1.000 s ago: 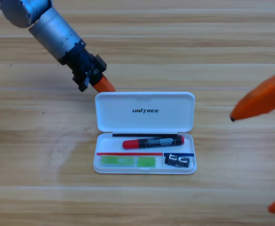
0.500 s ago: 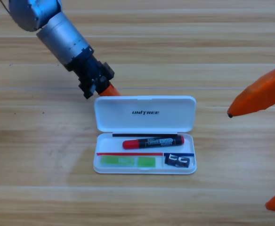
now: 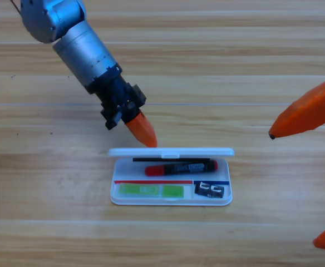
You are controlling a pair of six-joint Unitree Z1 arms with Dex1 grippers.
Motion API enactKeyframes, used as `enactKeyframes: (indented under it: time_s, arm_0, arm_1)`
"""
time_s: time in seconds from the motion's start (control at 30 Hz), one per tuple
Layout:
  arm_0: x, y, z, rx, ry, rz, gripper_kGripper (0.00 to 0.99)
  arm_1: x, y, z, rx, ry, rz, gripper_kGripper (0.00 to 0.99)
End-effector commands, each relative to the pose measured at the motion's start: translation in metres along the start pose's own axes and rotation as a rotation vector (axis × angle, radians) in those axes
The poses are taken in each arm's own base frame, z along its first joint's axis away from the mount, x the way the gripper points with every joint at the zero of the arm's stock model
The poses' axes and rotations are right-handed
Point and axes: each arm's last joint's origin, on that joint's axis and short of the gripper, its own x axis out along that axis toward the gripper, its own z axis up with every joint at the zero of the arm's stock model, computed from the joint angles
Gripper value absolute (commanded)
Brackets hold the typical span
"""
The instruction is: Clean up eraser and pencils
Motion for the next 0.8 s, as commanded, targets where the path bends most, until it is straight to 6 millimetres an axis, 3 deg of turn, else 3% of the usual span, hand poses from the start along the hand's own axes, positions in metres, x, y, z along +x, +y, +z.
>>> enactKeyframes:
  time_s: [0.03,0.8]
  arm_0:
    - [0.021,-0.017,0.005,0.015,0.036,-0.06,0.0]
    - [0.053,-0.031,-0.019,0.014,0.09,-0.039,0.0]
  arm_1:
    - [0.002,0.001,-0.005,0.014,-0.002,0.009,0.974]
    - [0.007,-0.002,-0.005,0.023,0.009,0.018,0.974]
